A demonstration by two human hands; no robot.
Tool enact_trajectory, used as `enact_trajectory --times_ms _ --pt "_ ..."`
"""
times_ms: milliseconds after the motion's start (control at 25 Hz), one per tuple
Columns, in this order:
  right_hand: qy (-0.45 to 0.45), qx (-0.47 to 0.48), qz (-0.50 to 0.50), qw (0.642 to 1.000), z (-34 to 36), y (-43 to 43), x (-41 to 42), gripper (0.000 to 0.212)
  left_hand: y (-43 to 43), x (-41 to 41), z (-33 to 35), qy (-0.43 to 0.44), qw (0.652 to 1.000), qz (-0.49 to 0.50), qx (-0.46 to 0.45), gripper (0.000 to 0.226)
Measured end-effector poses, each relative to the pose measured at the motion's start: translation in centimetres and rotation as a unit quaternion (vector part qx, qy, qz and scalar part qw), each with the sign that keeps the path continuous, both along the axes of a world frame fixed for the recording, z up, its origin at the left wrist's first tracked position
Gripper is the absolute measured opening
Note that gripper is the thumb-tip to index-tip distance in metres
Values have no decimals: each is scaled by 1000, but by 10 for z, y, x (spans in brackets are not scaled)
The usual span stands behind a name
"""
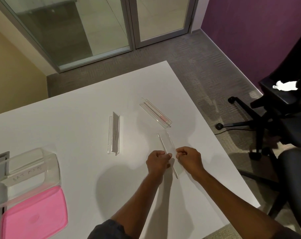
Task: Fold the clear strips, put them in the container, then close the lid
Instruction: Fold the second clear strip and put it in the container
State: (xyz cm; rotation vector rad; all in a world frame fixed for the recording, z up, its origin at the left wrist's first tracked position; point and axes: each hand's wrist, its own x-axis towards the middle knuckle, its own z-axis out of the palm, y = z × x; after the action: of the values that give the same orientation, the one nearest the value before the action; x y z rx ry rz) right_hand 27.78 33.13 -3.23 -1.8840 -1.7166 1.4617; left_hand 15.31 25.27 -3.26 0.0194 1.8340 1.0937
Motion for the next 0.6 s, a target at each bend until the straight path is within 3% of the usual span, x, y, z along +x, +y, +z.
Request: enact_trajectory --times_ms 320,600 --pt "-44 67 51 995 -12 6 7 22 21 18 -1 58 997 -28 -35 37" --pt "-37 64 63 995 -12 9 11 24 40 30 2 117 986 -63 -103 45"
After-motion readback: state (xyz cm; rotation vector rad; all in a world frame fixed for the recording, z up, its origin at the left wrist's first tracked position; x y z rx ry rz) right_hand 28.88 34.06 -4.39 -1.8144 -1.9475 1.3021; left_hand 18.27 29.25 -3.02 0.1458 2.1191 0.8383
